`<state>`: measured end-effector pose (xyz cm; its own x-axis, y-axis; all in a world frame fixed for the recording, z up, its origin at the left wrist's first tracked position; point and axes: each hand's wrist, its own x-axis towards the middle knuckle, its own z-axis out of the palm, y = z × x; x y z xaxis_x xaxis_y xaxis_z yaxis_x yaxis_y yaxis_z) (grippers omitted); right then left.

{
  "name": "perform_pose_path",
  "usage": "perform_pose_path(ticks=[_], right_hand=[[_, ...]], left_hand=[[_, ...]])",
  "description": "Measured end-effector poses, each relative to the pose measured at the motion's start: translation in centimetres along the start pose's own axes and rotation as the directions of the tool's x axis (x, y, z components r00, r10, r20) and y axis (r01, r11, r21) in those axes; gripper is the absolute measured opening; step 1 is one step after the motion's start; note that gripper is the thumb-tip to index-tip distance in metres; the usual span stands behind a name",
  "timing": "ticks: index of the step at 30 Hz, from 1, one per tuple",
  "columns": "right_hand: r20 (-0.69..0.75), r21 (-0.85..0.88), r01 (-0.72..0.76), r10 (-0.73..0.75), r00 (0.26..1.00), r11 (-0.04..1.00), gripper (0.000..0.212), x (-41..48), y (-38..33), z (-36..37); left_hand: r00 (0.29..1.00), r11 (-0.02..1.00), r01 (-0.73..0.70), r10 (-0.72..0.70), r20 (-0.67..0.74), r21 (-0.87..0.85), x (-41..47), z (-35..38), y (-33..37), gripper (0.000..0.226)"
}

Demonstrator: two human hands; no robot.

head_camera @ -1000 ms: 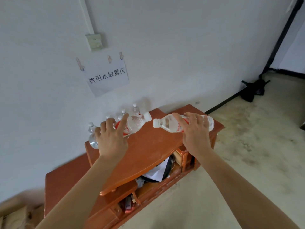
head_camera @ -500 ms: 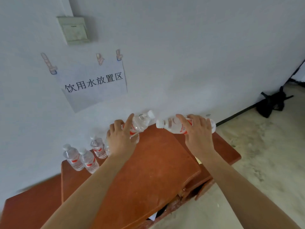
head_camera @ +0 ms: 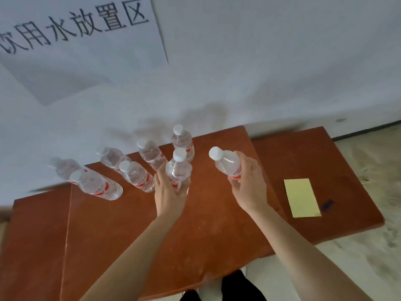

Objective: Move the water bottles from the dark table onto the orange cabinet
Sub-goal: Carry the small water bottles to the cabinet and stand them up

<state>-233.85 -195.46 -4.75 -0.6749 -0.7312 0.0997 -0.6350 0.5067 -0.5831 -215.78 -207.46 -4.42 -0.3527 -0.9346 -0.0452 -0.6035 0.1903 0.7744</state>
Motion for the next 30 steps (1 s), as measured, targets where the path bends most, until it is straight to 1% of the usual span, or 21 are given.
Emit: perform_pose_path(ticks=[2,5,7,10,12,15,19,23,25,27,28,30], right_hand=[[-0.001,0.128,-0.036,0.037,0.999,0.991,0.082,1.3,0.8,2.9],[0.03,0.314,-0.068,0.062,0.998,0.947,0.081,3.2,1.9,6.6],[0.042,0.384,-0.08,0.069,0.997,0.92,0.081,4.2,2.6,8.5],[0.03,0.425,-0.04,0.03,0.999,0.905,0.077,4.4,3.5,10.6],[0.006,0.413,0.0,-0.003,1.0,0.911,0.074,4.2,3.9,11.2],[-0.018,0.395,0.041,-0.037,0.999,0.918,0.073,4.2,4.3,11.9],[-0.017,0.393,0.054,-0.052,0.999,0.918,0.074,4.3,4.7,12.3],[0.038,0.39,0.01,-0.027,0.999,0.921,0.079,4.0,4.7,12.0],[0.091,0.319,-0.02,-0.009,0.996,0.948,0.088,3.3,4.3,11.0],[0.139,0.215,-0.025,-0.005,0.99,0.976,0.099,2.1,3.7,9.4],[0.144,0.154,-0.01,-0.012,0.99,0.988,0.1,1.3,3.6,8.6],[0.092,0.045,0.09,-0.094,0.991,0.995,0.091,1.1,2.1,5.8]], left_hand=[[0.999,0.999,0.044,-0.045,-0.015,-0.032,1.3,1.8,-1.2,0.08],[0.994,0.994,0.087,-0.091,-0.062,-0.066,3.2,3.8,-2.3,0.081],[0.99,0.991,0.113,-0.118,-0.082,-0.072,4.1,4.9,-3.1,0.082],[0.979,0.982,0.168,-0.176,-0.1,-0.081,4.3,6.4,-4.8,0.079],[0.974,0.979,0.187,-0.195,-0.114,-0.079,4.0,6.8,-5.6,0.077],[0.978,0.984,0.169,-0.173,-0.117,-0.049,4.2,7.1,-6.4,0.078],[0.984,0.989,0.148,-0.15,-0.093,-0.028,4.3,7.3,-6.7,0.083],[0.982,0.982,0.186,-0.187,-0.03,-0.018,4.1,6.6,-6.3,0.087],[0.981,0.98,0.193,-0.193,-0.002,0.049,3.7,5.8,-5.4,0.085],[0.982,0.97,0.191,-0.191,-0.017,0.15,2.9,4.2,-4.3,0.075],[0.986,0.966,0.165,-0.165,-0.021,0.199,2.2,3.4,-3.9,0.068],[0.999,0.959,0.034,-0.027,-0.03,0.28,1.1,0.3,-2.5,0.053]])
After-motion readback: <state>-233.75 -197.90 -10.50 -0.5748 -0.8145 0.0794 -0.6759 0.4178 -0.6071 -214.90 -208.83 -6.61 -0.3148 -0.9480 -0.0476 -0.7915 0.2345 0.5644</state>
